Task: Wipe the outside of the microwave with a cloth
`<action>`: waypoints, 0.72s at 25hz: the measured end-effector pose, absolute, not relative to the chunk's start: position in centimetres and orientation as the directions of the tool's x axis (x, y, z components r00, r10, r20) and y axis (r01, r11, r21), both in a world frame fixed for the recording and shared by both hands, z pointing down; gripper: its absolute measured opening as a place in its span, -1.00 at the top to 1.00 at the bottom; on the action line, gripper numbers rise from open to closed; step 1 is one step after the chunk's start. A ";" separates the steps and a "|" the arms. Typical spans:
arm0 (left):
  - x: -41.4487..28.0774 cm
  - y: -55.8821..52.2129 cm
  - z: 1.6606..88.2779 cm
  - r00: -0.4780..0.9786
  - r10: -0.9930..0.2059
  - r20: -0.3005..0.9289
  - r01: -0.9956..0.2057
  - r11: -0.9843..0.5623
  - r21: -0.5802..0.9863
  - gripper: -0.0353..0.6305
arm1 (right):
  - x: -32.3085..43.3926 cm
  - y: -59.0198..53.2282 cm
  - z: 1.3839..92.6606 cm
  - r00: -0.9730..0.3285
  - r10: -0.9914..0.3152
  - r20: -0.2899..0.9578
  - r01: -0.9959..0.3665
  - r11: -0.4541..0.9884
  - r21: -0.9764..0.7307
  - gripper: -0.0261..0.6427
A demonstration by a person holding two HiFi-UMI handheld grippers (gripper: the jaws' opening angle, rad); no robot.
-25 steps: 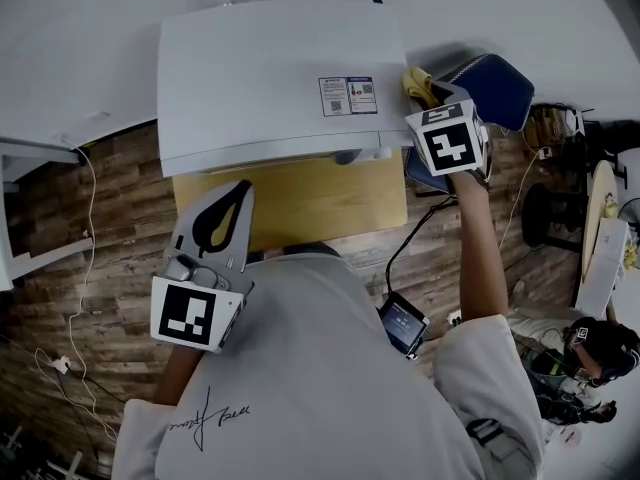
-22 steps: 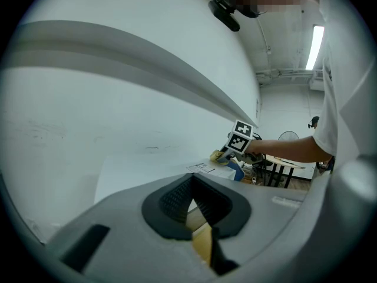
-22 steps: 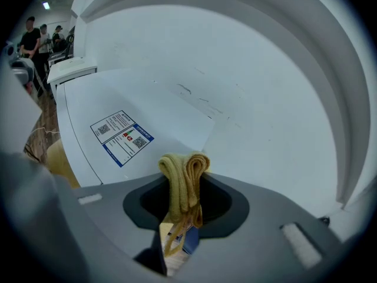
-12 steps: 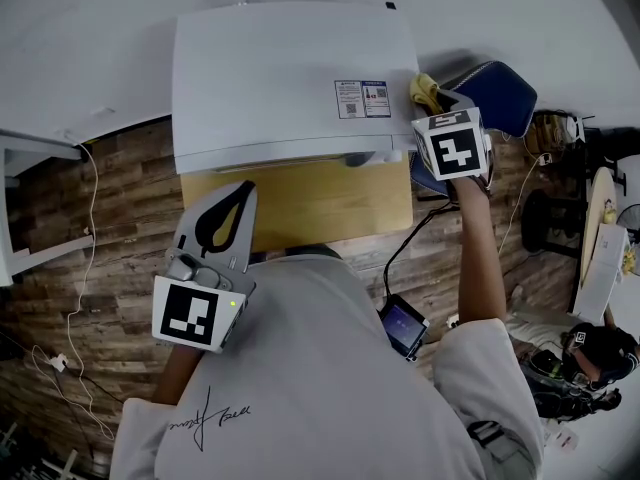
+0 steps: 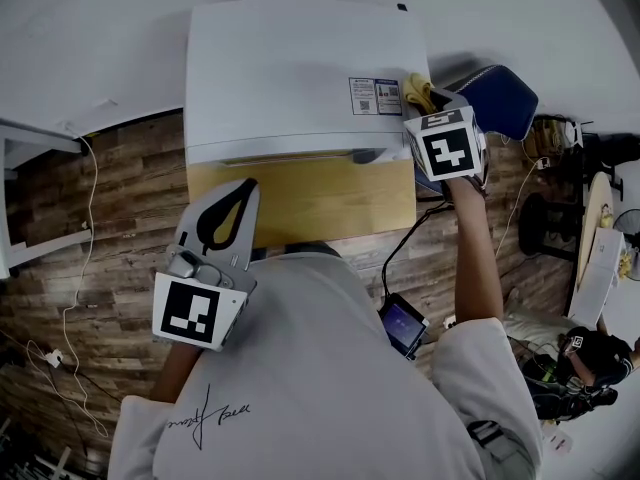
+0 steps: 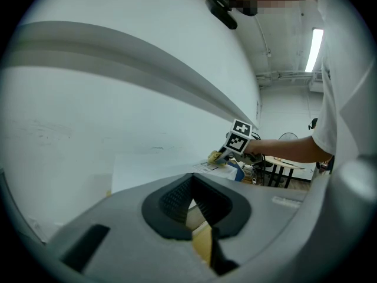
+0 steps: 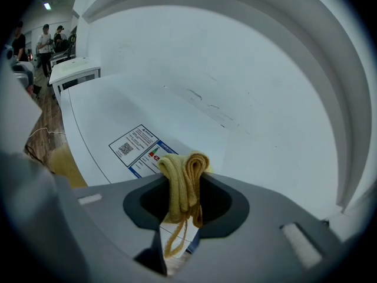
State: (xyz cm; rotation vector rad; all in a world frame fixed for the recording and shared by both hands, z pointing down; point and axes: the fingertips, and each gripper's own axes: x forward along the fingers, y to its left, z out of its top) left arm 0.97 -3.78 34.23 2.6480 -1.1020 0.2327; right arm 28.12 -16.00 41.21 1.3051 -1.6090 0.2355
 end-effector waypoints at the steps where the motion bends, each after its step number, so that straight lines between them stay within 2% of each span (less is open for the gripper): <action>1: 0.7 -3.7 34.2 0.698 -0.673 0.244 -0.715 -0.676 0.180 0.93 | 27.7 -16.0 41.2 0.091 -0.623 0.777 -0.816 0.400 0.417 0.56; 18: -2.7 -3.1 34.0 0.681 -0.695 0.229 -0.732 -0.658 0.178 0.93 | 22.4 -16.2 41.3 0.062 -0.622 0.781 -0.806 0.430 0.406 0.56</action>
